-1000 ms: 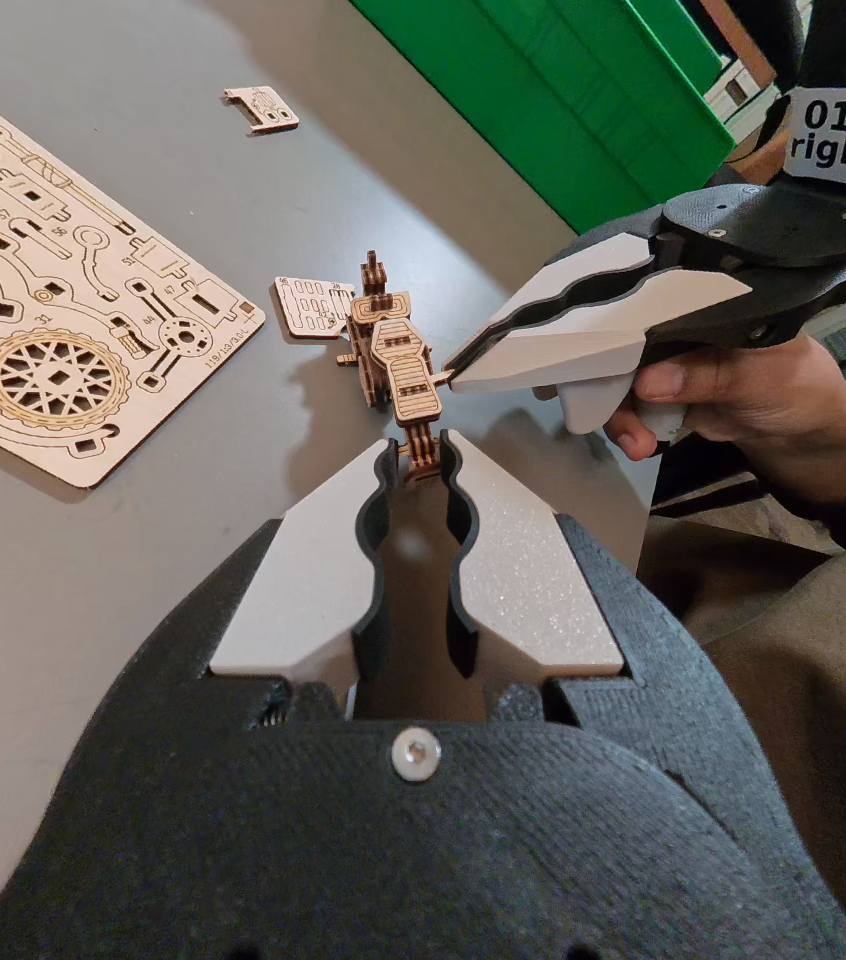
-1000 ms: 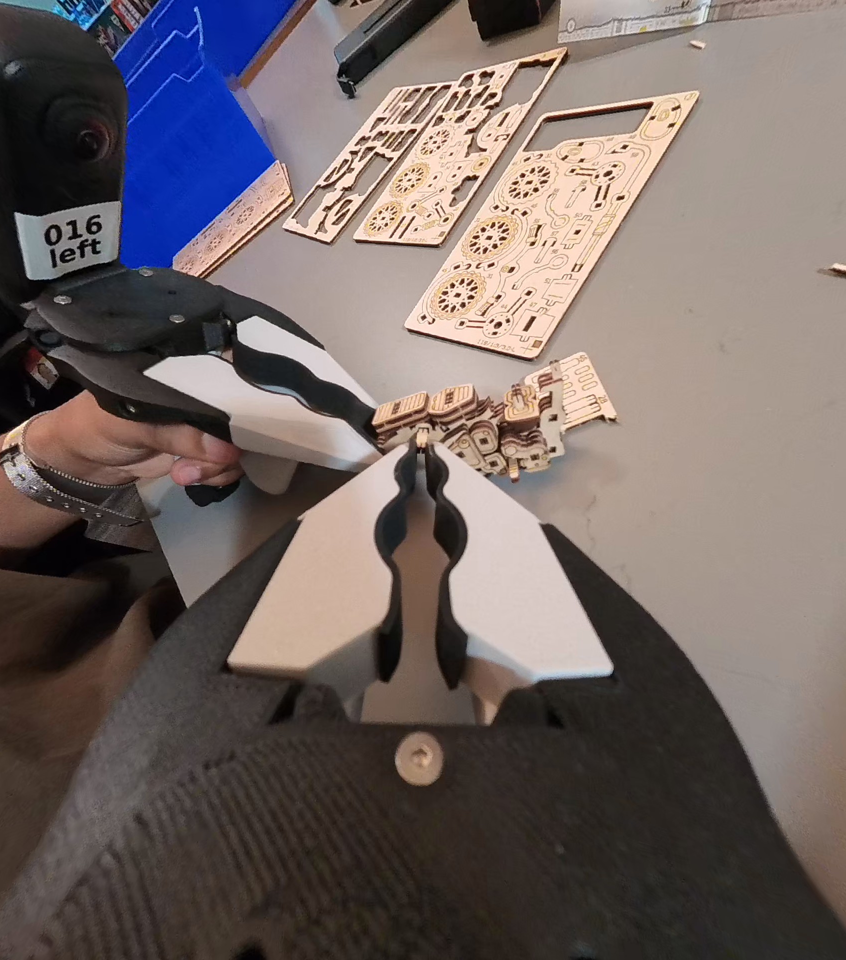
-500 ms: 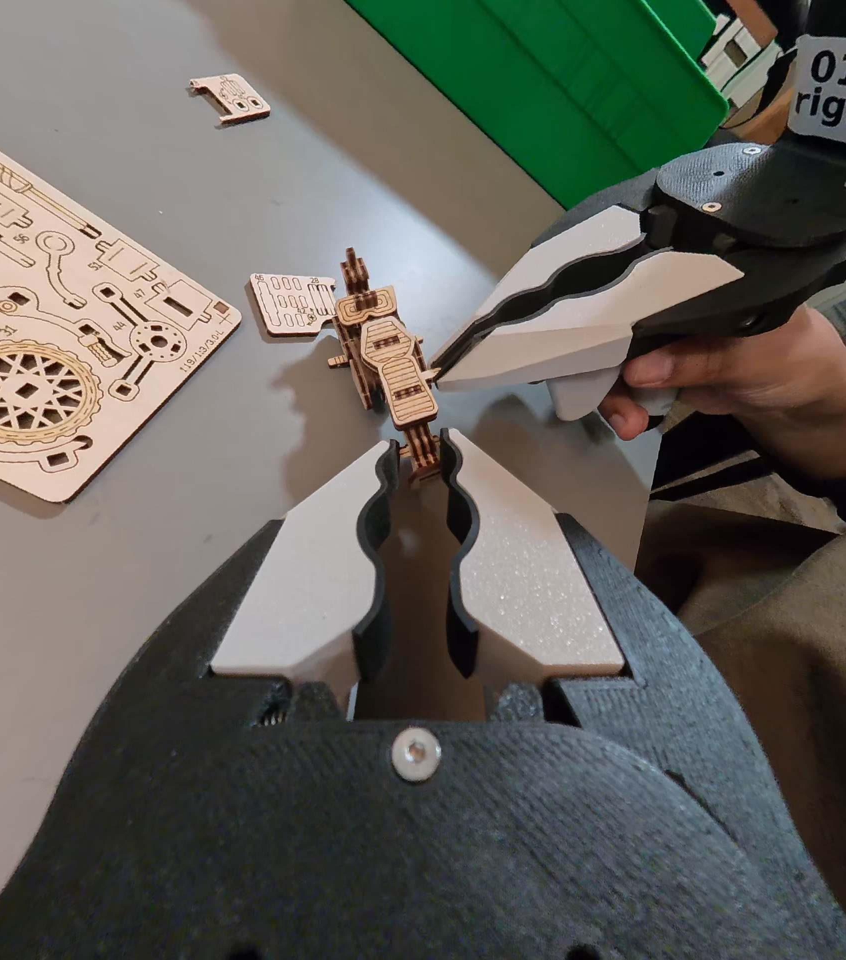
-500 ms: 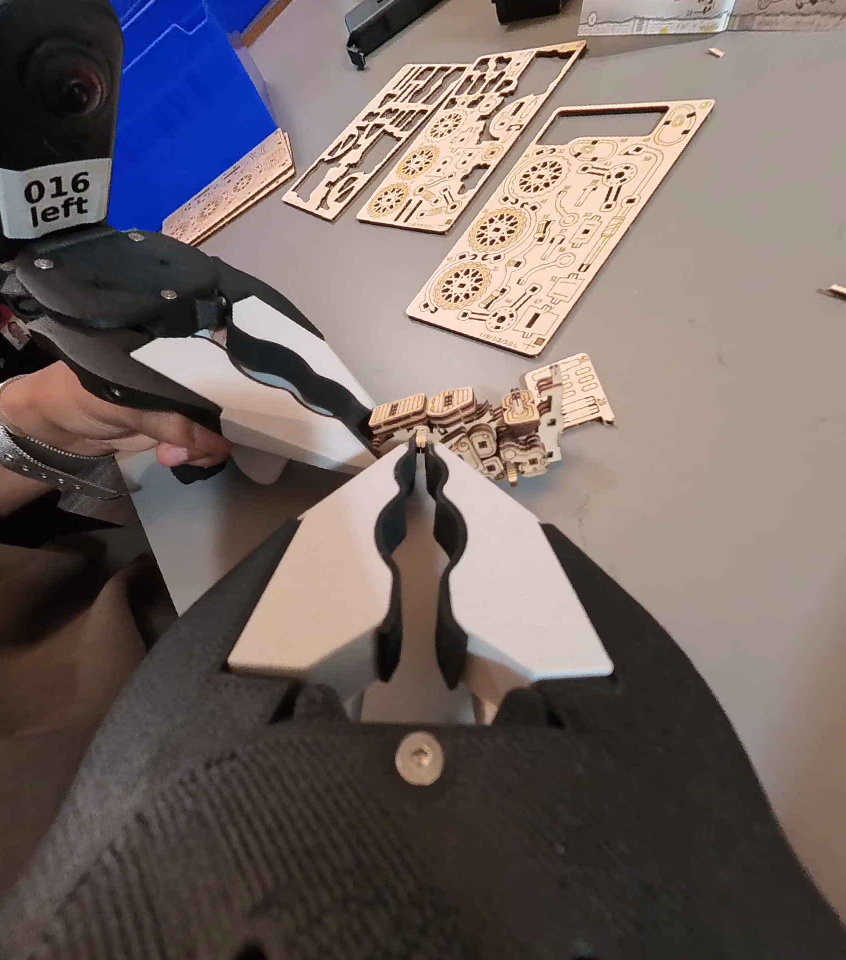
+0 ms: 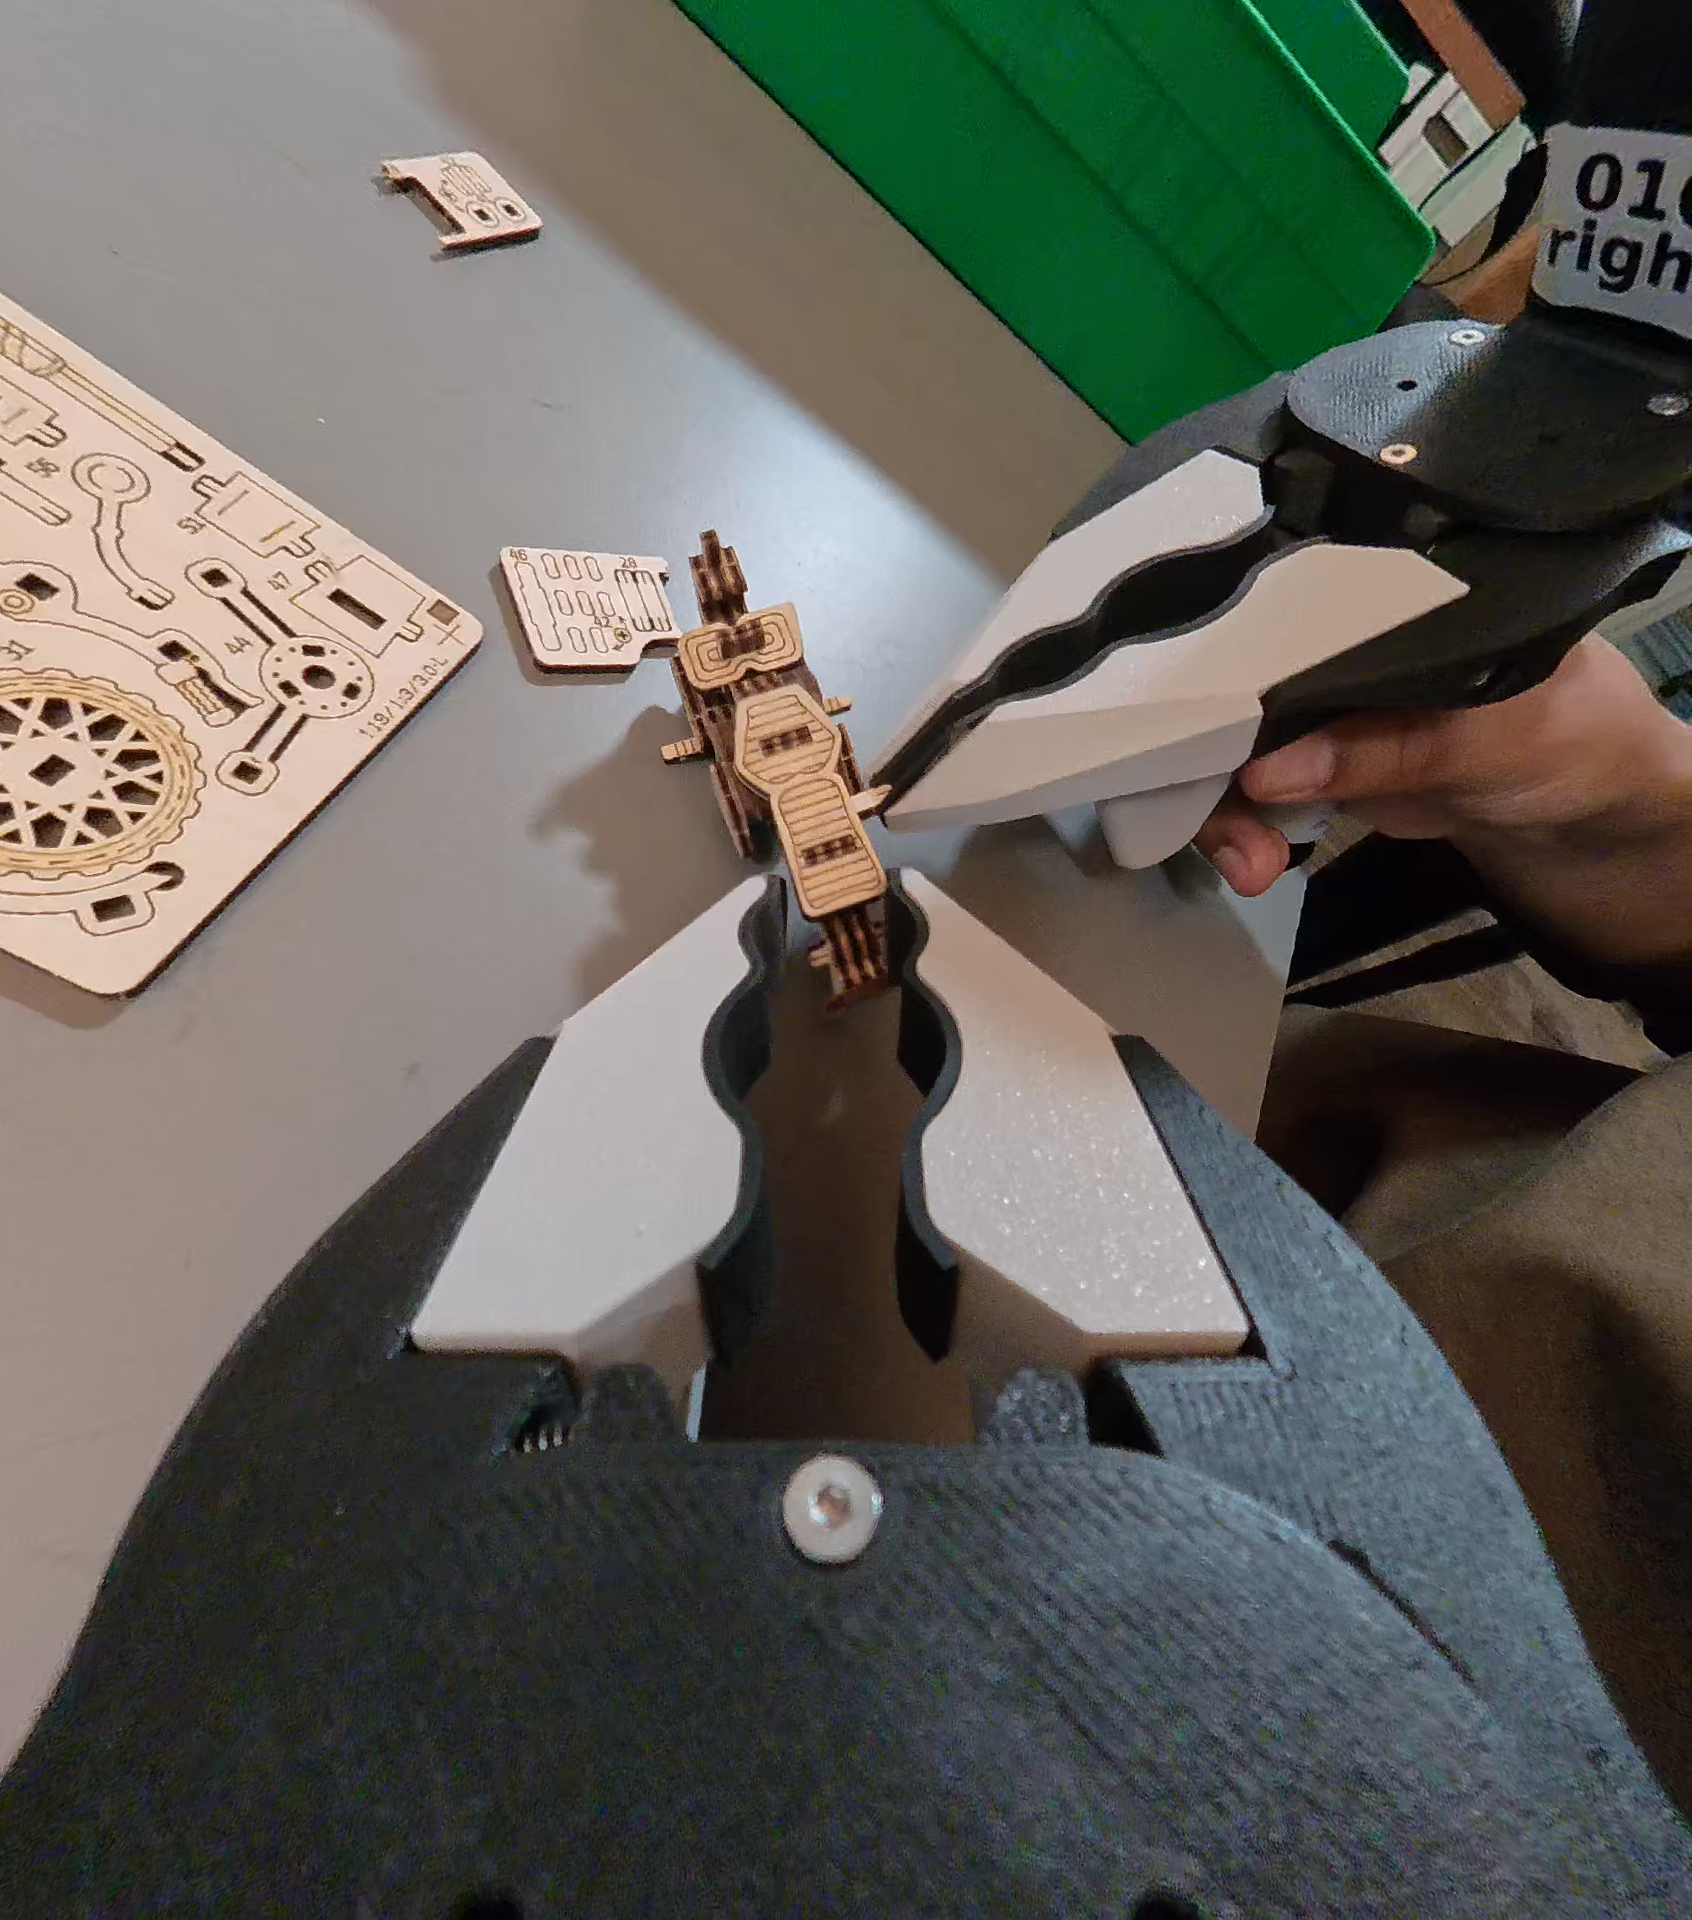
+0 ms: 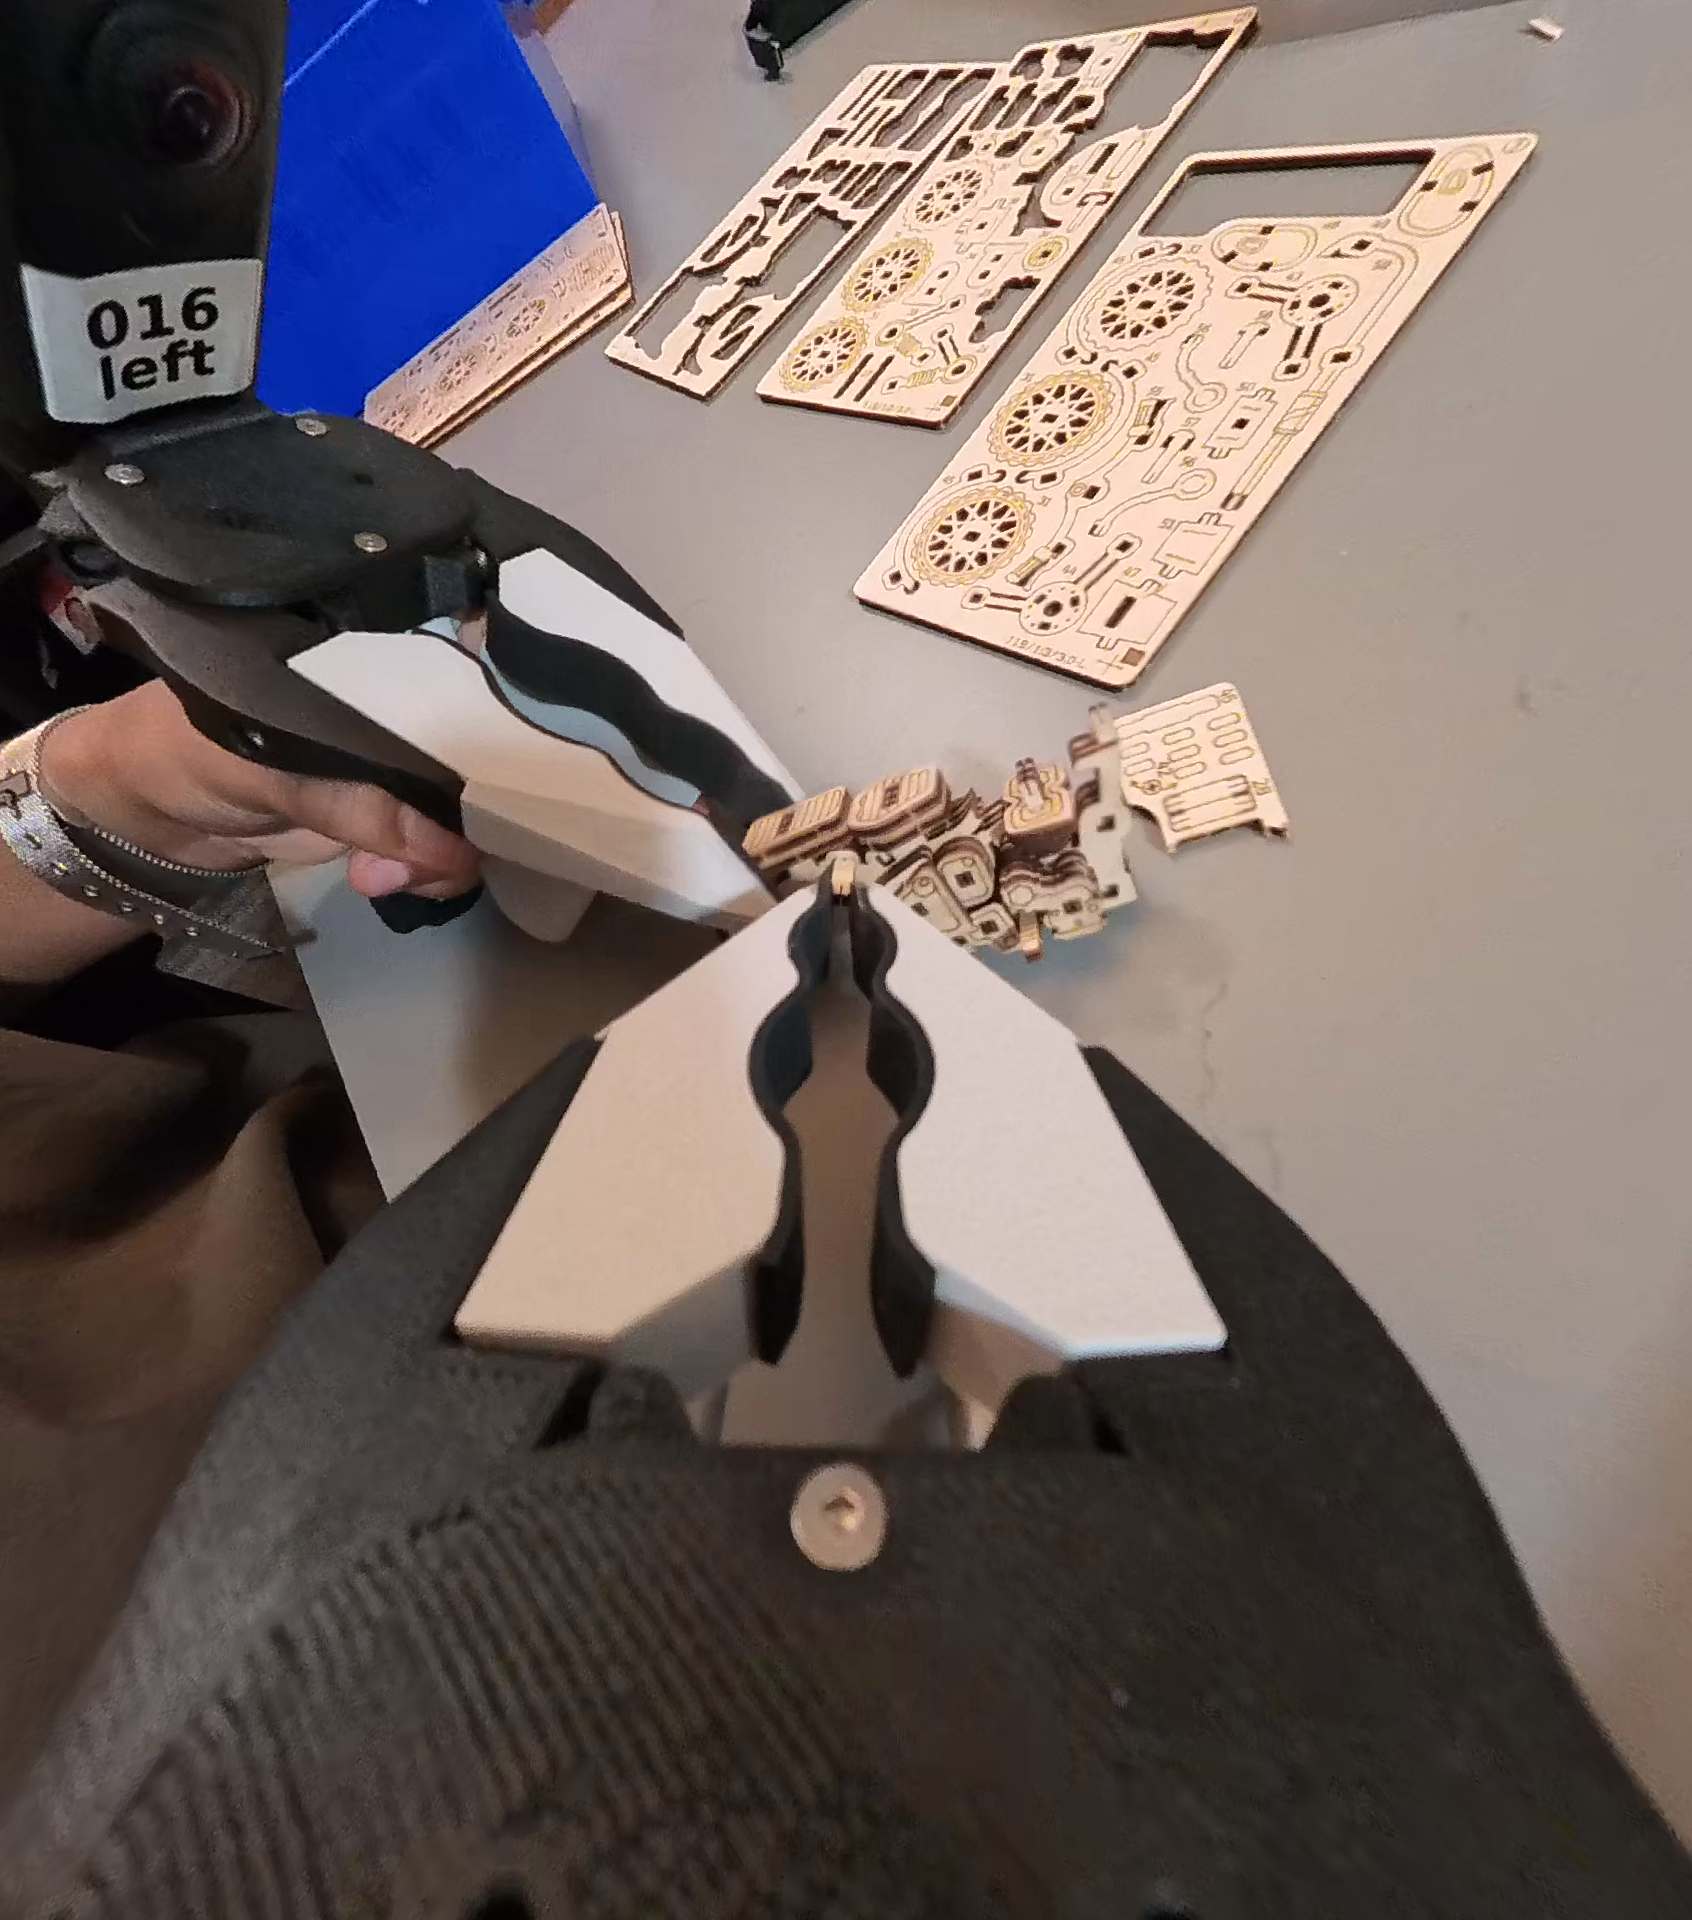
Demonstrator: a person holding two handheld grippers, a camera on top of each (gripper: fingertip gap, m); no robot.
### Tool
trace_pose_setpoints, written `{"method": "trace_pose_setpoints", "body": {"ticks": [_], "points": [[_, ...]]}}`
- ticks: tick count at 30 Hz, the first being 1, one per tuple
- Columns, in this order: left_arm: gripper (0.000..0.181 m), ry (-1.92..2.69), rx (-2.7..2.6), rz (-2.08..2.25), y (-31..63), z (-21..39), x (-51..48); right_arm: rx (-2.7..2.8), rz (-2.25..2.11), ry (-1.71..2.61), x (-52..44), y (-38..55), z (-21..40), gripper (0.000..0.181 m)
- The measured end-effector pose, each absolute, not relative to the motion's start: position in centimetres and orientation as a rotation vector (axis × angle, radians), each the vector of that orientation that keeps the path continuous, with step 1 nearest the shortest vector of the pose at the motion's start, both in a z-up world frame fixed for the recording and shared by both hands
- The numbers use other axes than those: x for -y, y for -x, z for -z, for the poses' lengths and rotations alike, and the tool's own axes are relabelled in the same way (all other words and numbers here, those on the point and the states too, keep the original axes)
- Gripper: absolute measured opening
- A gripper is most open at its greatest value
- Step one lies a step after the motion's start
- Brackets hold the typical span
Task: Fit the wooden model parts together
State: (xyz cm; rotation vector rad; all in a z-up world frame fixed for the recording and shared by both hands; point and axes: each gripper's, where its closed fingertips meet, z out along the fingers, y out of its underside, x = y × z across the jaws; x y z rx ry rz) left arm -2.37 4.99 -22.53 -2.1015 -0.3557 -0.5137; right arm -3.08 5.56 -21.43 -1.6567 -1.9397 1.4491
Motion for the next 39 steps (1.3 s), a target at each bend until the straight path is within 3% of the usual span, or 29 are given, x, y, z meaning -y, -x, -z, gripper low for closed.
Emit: {"method": "trace_pose_setpoints", "body": {"ticks": [27, 39], "points": [[0.014, 2.100, 0.281, 0.522, 2.0, 22.2, -4.6, 2.032, -1.487, 1.549, -5.1, 2.4, 21.3, 0.001], [0.014, 2.058, 0.270, 0.726, 1.6, 21.8, -2.8, 2.002, -1.638, 1.411, -8.0, 2.0, 19.1, 0.036]]}}
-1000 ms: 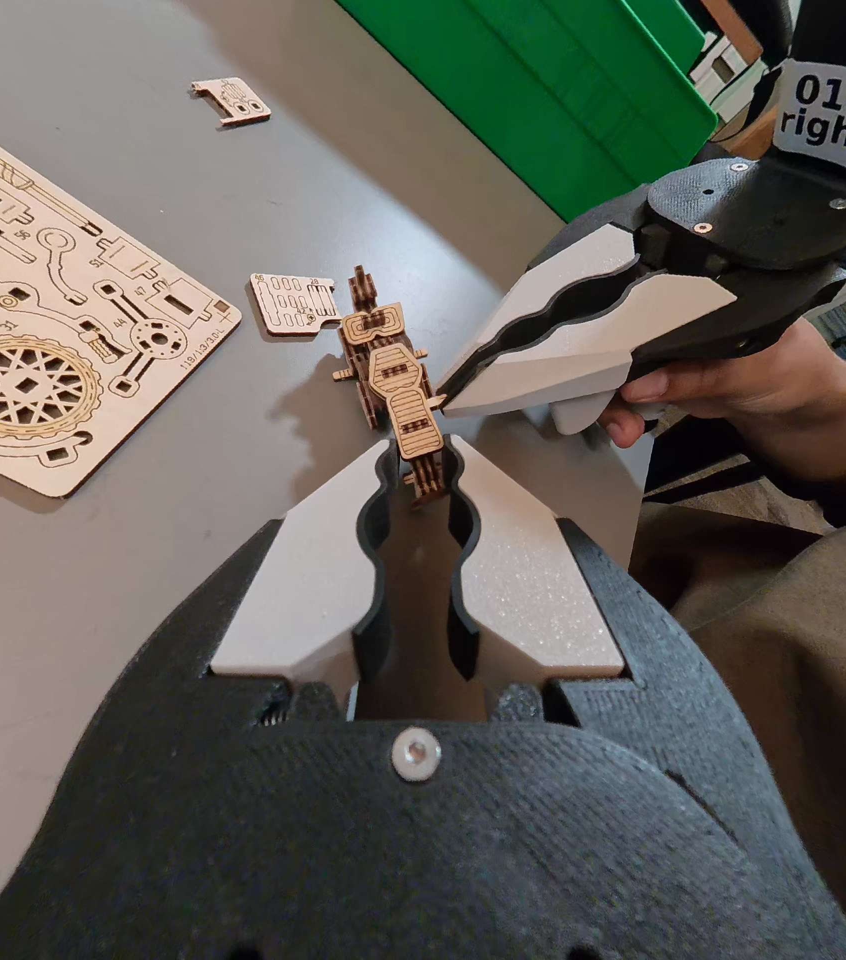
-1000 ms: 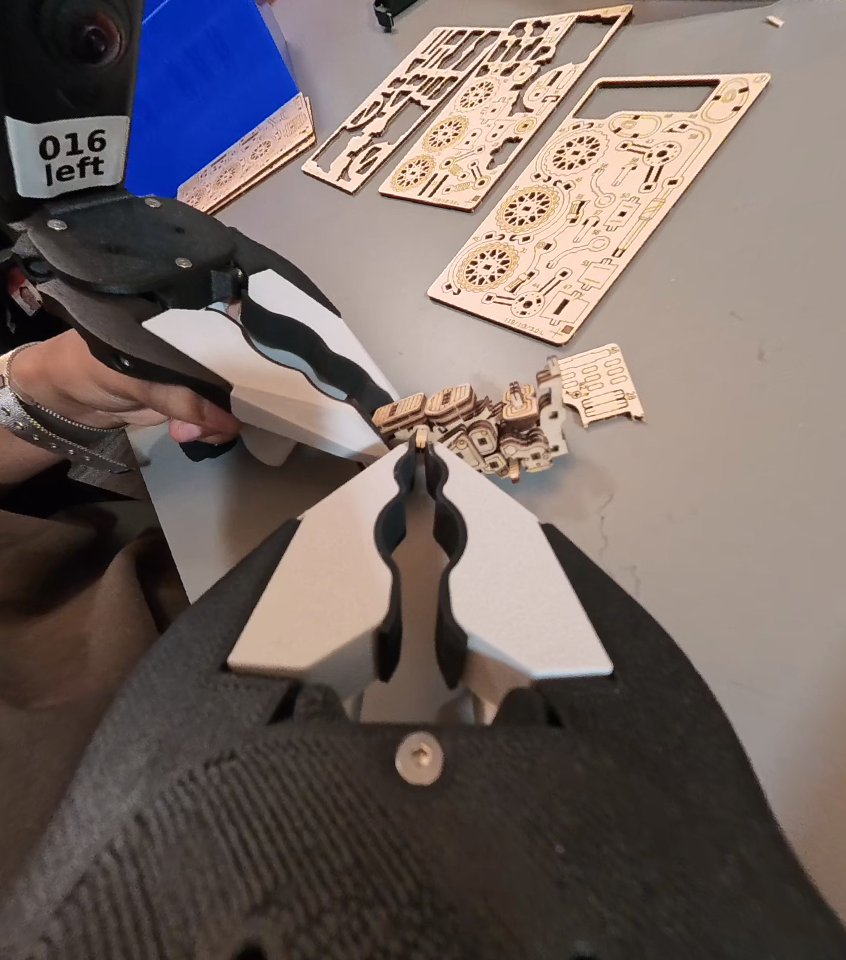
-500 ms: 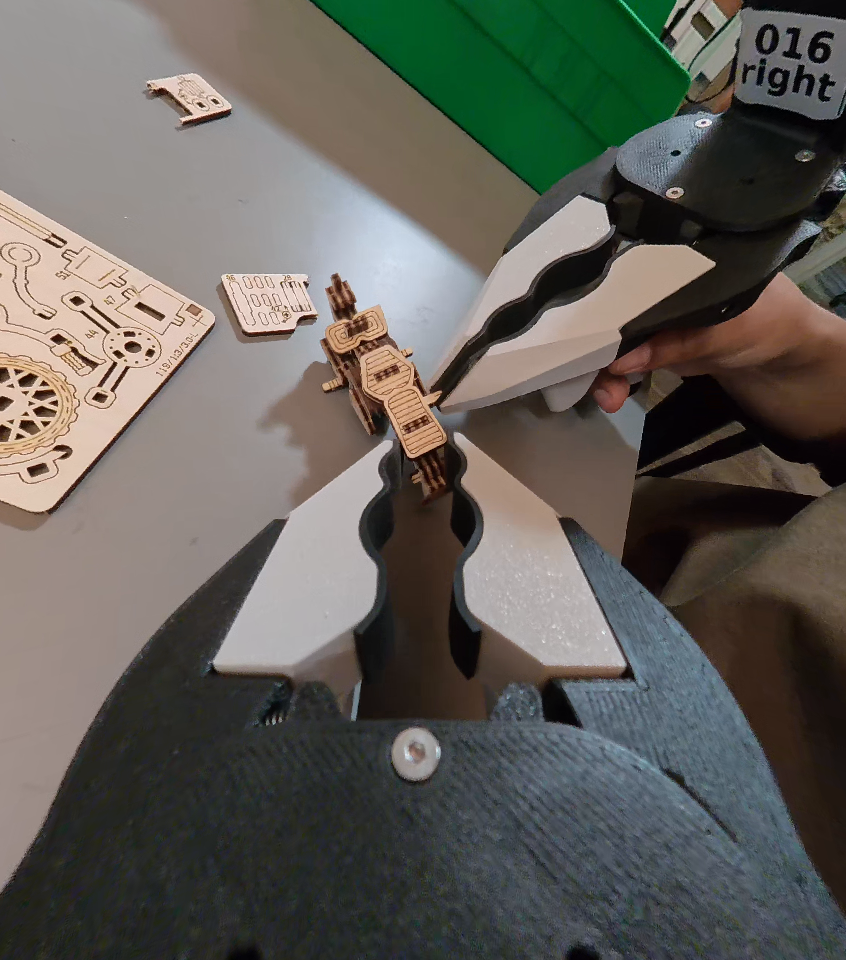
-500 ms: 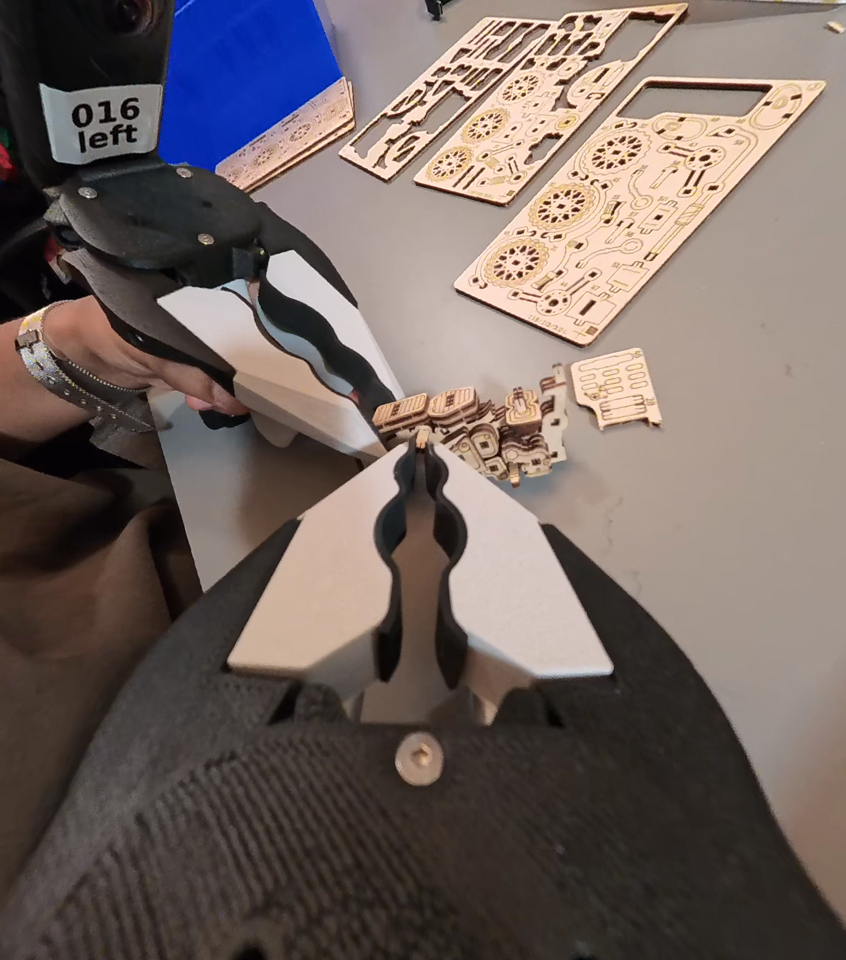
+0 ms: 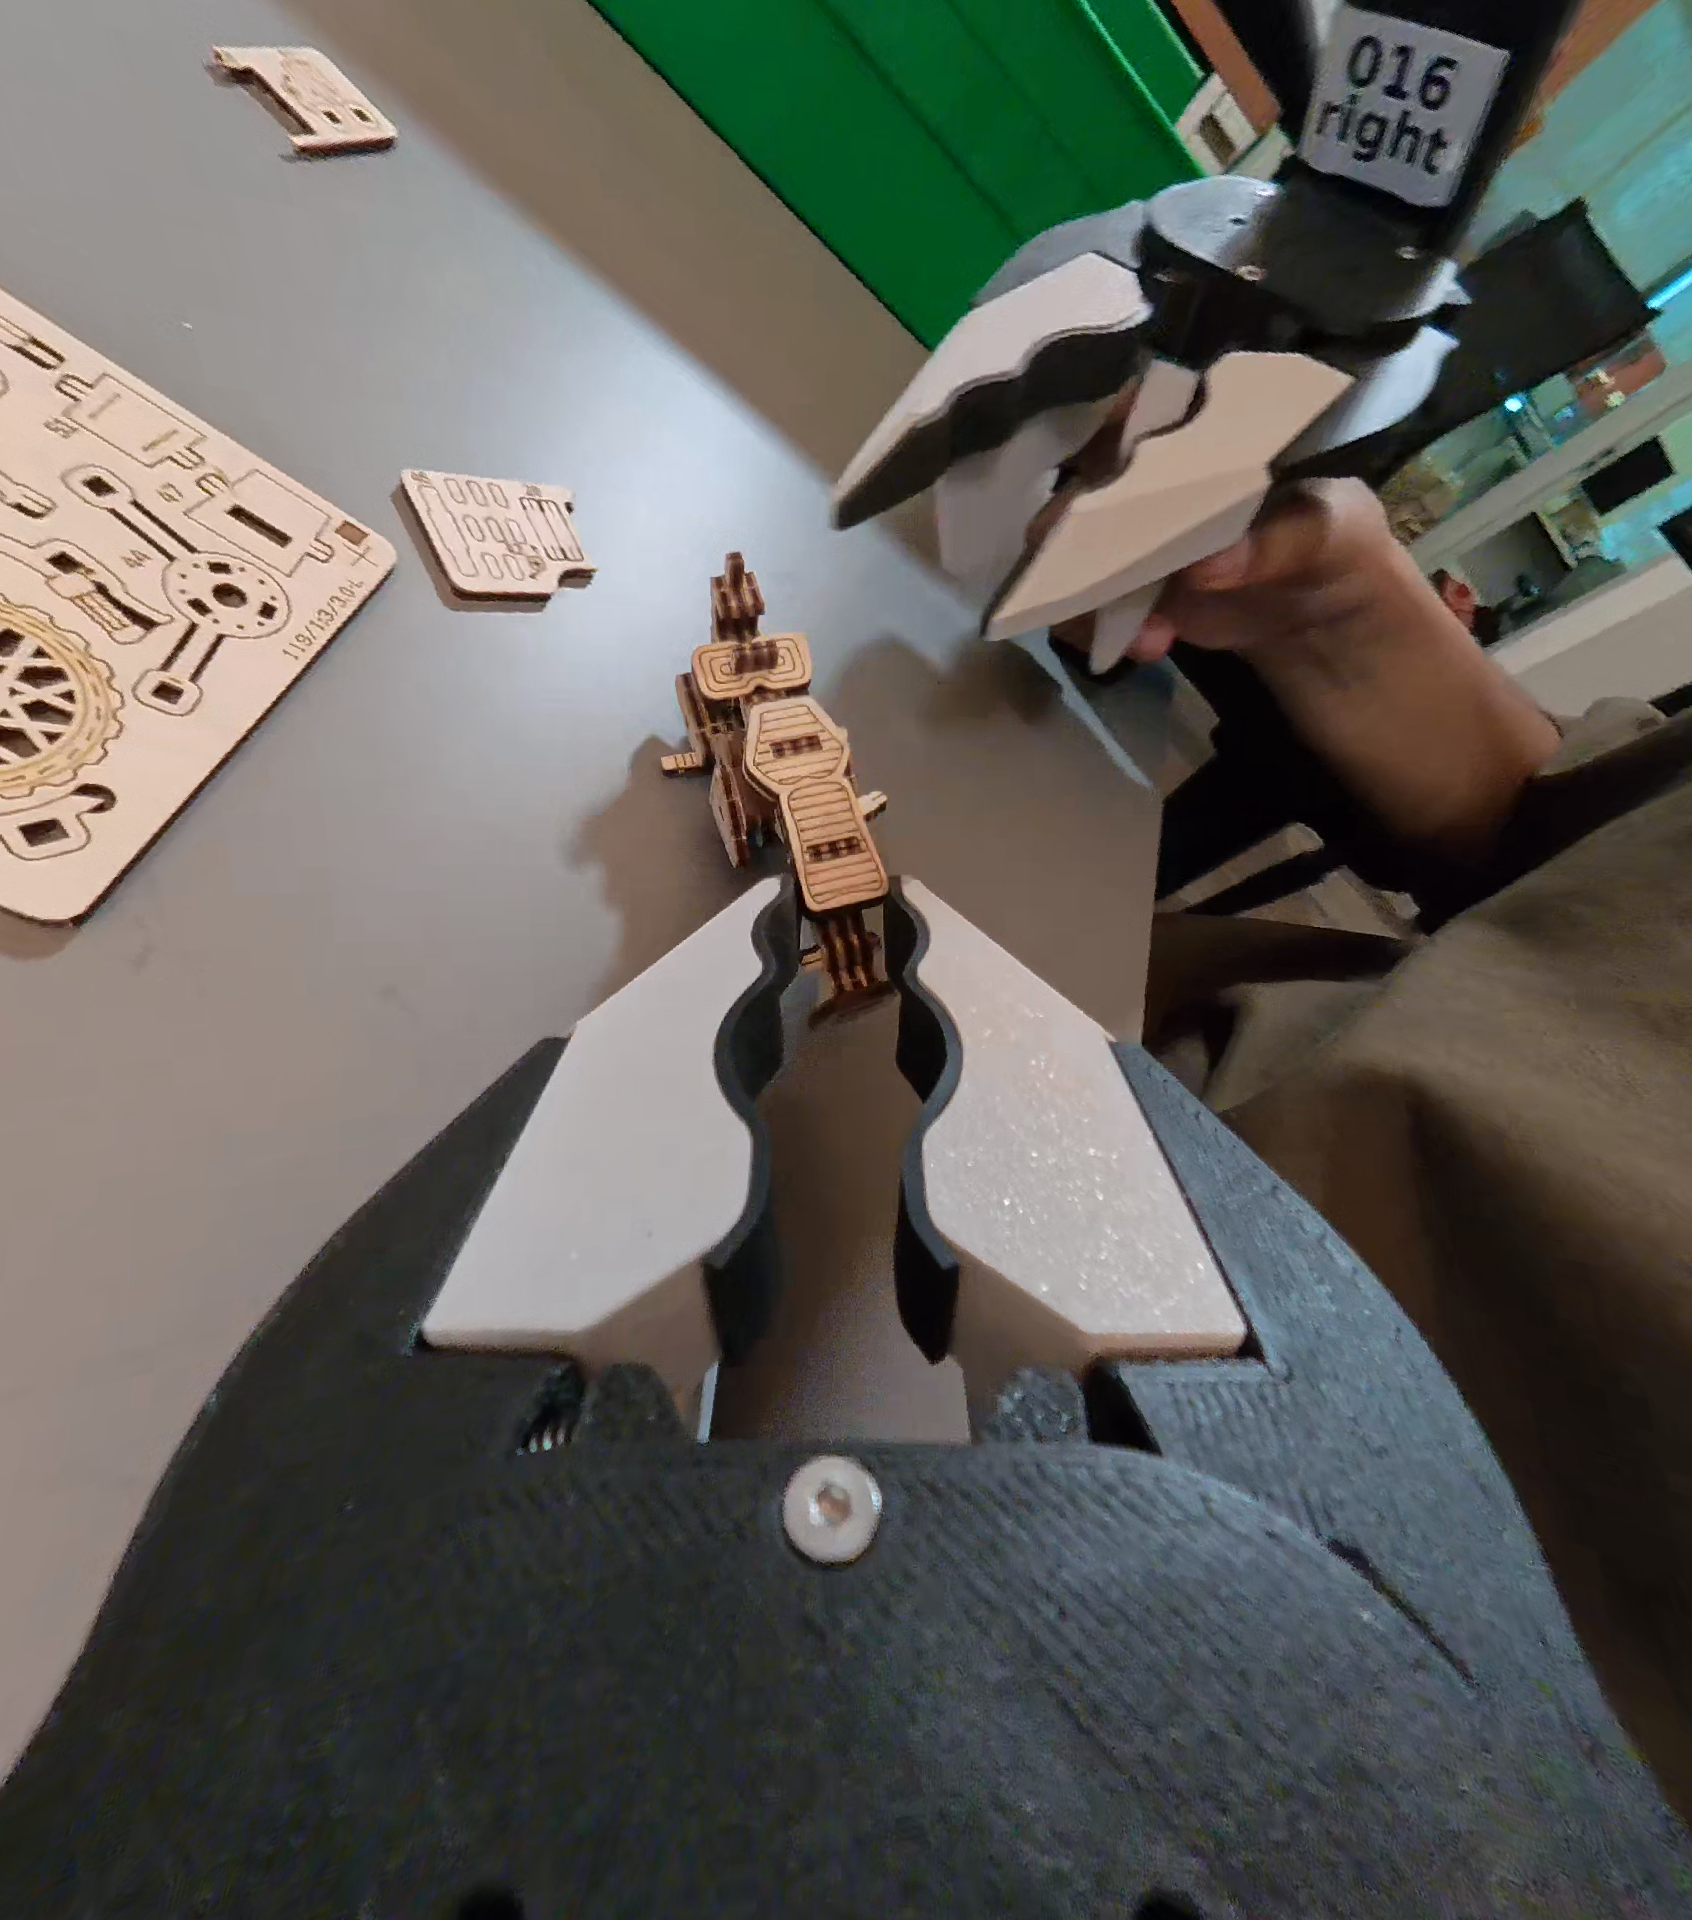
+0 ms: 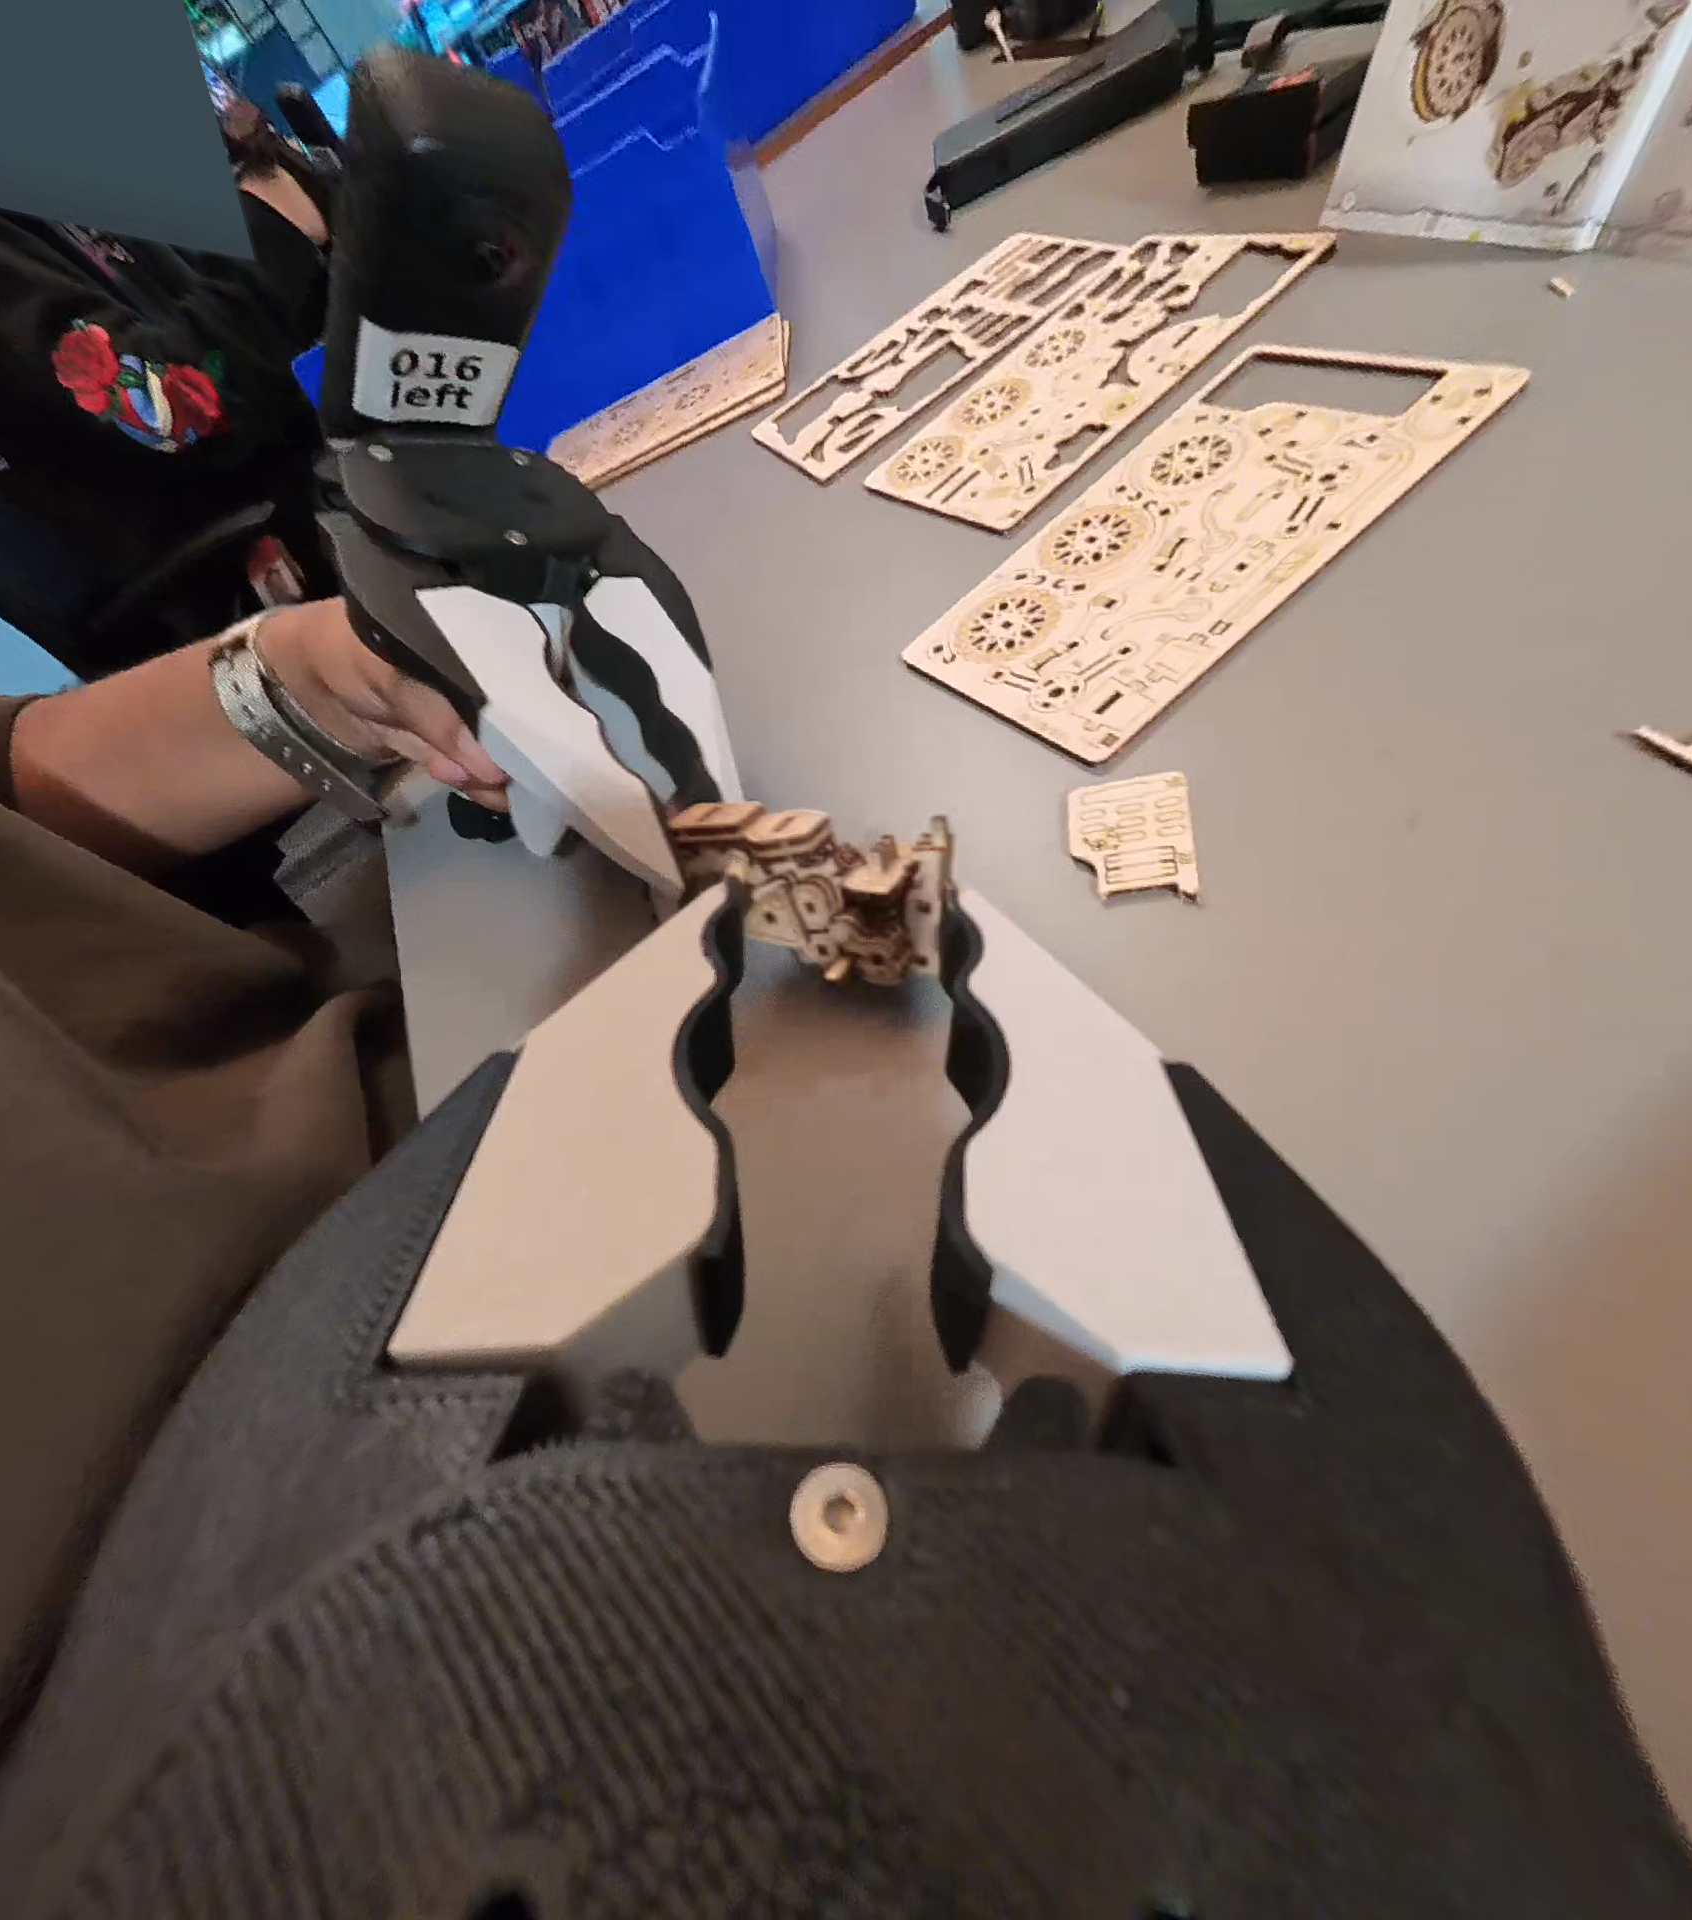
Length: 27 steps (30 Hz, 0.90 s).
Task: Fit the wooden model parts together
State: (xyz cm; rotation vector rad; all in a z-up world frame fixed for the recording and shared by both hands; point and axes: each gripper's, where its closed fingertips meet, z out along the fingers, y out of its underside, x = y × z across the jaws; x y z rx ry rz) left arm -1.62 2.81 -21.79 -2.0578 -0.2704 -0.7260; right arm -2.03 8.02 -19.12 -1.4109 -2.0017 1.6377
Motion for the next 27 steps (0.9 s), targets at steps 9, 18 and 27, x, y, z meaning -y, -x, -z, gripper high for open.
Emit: {"method": "trace_pose_setpoints", "body": {"ticks": [9, 18, 27], "points": [[0.013, 2.011, 0.199, 0.860, 0.5, 21.0, -2.0, 2.085, -1.719, 1.488, -6.9, 1.6, 20.3, 0.040], [0.013, 1.861, 0.114, 1.024, -0.4, 18.5, -1.1, 1.981, -2.055, 1.493, -7.3, 0.9, 17.4, 0.029], [0.013, 1.735, 0.084, 1.156, -1.2, 16.4, -0.6, 2.027, -2.227, 1.420, -5.5, -0.3, 16.2, 0.008]]}}
